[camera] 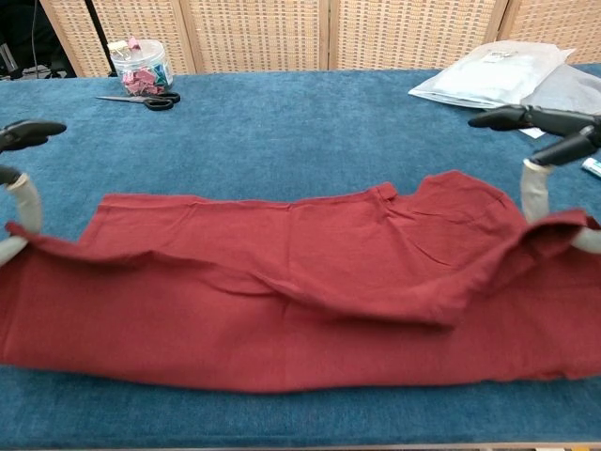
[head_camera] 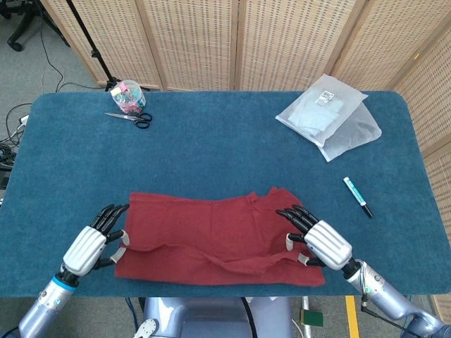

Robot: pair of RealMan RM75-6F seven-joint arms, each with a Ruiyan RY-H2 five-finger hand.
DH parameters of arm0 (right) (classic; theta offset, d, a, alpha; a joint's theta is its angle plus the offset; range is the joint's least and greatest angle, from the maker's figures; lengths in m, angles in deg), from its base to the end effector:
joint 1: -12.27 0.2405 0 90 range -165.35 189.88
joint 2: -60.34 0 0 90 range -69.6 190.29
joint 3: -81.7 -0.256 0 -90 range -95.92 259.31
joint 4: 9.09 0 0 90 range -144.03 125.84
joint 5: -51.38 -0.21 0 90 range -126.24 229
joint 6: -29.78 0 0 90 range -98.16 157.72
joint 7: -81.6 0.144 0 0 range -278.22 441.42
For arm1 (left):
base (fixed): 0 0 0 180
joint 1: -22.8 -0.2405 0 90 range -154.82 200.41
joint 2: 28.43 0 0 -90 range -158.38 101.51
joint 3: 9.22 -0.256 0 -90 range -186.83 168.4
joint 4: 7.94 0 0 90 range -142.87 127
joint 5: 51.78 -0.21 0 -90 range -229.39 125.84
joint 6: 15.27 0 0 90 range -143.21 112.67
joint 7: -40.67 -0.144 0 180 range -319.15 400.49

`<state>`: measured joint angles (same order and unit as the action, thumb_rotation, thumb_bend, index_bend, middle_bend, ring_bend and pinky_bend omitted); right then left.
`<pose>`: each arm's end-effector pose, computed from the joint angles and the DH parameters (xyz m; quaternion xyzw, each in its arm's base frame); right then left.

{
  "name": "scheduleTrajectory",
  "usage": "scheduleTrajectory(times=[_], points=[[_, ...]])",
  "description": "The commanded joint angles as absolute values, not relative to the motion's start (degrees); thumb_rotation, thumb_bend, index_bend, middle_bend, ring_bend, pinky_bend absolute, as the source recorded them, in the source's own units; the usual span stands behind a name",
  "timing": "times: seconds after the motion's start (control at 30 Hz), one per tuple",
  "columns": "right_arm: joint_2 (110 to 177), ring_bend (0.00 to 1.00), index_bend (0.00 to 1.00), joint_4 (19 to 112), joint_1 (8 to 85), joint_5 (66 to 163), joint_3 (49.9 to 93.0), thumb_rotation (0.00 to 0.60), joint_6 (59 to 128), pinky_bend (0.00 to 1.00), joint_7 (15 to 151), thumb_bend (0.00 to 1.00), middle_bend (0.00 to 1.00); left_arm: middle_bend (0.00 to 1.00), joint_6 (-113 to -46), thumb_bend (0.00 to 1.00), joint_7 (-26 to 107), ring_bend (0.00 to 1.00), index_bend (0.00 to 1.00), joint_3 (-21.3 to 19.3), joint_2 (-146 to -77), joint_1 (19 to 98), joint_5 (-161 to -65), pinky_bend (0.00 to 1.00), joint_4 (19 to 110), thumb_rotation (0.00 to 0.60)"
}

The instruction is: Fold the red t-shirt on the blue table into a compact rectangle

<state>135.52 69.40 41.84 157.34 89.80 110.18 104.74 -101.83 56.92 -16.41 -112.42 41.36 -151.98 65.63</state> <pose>-0.2286 -0.2467 0.0626 0.7570 -0.3541 0.4899 0.2483 -0.2637 0.2080 0.0396 -0.6870 -0.3877 -0.5069 0.3476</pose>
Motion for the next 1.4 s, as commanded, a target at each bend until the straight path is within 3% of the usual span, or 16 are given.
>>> scheduleTrajectory(times=[0.03, 0.5, 1.0, 1.03, 1.1, 1.17, 1.2, 1.23, 1.3, 1.33, 1.4], points=[[135.9, 0.0, 0.66, 69.3, 44.6, 152.8, 86.8, 0.6, 104.3, 0.0, 105.1, 0.57, 0.03, 0.0, -94.1, 0.5, 52.7, 0.0, 0.74, -11.7, -110.9, 45.1, -145.3, 0.0, 69.3, 0.6], [140.7, 0.0, 0.66, 61.7, 49.9, 144.3, 81.9, 0.6, 91.3, 0.0, 106.4, 0.57, 0.03, 0.0, -84.2, 0.5, 51.0, 0.0, 0.74, -5.8, -114.1, 49.5, -136.9, 0.0, 65.1, 0.6], [142.8, 0.0, 0.65, 58.7, 52.7, 139.9, 79.3, 0.6, 85.5, 0.0, 105.0, 0.57, 0.03, 0.0, -80.7, 0.49, 48.8, 0.0, 0.74, -4.2, -117.2, 50.9, -133.6, 0.0, 61.4, 0.6], [142.9, 0.0, 0.63, 58.6, 52.6, 138.8, 79.0, 0.6, 84.6, 0.0, 103.6, 0.57, 0.03, 0.0, -80.4, 0.48, 48.5, 0.0, 0.74, -4.0, -117.6, 51.0, -133.2, 0.0, 60.9, 0.6], [142.5, 0.0, 0.41, 59.2, 52.6, 136.5, 78.6, 0.6, 82.5, 0.0, 100.5, 0.53, 0.01, 0.0, -80.2, 0.47, 48.0, 0.0, 0.74, -3.8, -118.1, 51.2, -132.7, 0.0, 60.3, 0.6], [140.9, 0.0, 0.14, 61.7, 52.7, 131.4, 77.8, 0.6, 78.3, 0.0, 94.7, 0.39, 0.0, 0.0, -79.5, 0.46, 47.1, 0.0, 0.65, -3.3, -119.0, 51.4, -131.7, 0.0, 59.3, 0.6], [140.2, 0.0, 0.04, 63.0, 52.6, 129.4, 77.4, 0.6, 77.5, 0.0, 92.5, 0.3, 0.0, 0.0, -79.2, 0.45, 46.8, 0.0, 0.52, -3.2, -119.2, 51.5, -131.4, 0.0, 59.0, 0.6], [139.7, 0.0, 0.01, 64.2, 52.3, 128.0, 76.9, 0.6, 77.5, 0.0, 90.7, 0.24, 0.0, 0.0, -79.0, 0.44, 46.6, 0.0, 0.36, -3.0, -119.4, 51.6, -131.0, 0.0, 58.9, 0.6], [138.9, 0.0, 0.0, 66.2, 51.5, 126.2, 76.3, 0.6, 78.9, 0.0, 88.0, 0.15, 0.0, 0.0, -79.0, 0.42, 46.6, 0.0, 0.14, -2.6, -119.7, 51.7, -130.7, 0.0, 58.6, 0.6], [138.5, 0.0, 0.0, 67.0, 51.0, 125.8, 76.1, 0.6, 79.8, 0.0, 87.0, 0.13, 0.0, 0.0, -79.2, 0.41, 46.6, 0.0, 0.06, -2.5, -119.9, 51.7, -130.6, 0.0, 58.3, 0.6], [137.5, 0.0, 0.0, 68.7, 49.9, 125.5, 75.8, 0.6, 82.0, 0.0, 85.8, 0.09, 0.0, 0.0, -79.3, 0.4, 46.8, 0.0, 0.01, -2.3, -120.1, 51.8, -130.5, 0.0, 58.0, 0.6]])
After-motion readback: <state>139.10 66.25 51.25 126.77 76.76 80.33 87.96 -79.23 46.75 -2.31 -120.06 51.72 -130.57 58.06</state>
